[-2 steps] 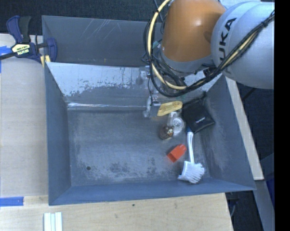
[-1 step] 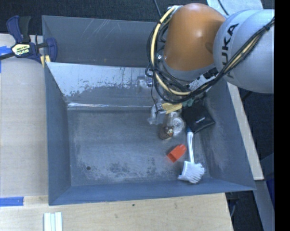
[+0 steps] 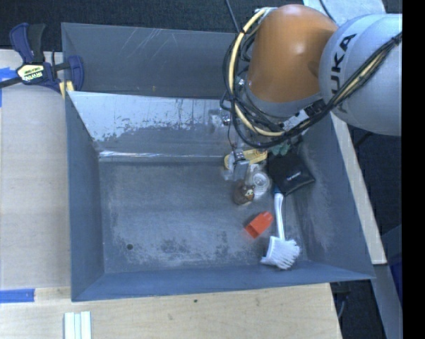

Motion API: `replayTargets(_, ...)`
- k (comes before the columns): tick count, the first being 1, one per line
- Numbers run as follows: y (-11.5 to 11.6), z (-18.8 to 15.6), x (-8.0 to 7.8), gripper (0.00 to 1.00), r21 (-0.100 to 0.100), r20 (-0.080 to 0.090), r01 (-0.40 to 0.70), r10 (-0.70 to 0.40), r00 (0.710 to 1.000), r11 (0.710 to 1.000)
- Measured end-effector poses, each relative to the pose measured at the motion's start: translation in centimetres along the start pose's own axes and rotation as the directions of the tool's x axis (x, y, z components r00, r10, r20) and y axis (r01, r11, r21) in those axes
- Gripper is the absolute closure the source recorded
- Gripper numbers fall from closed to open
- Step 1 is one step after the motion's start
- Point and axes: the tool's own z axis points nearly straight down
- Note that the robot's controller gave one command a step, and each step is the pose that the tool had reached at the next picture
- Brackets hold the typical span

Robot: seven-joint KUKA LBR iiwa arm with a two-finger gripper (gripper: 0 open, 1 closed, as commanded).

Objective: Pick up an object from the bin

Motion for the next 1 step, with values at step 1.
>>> replayTargets(1,0.25,1.89,0.16,0.0,-0.001,0.001,-0.158,0.158,0.987,0.987)
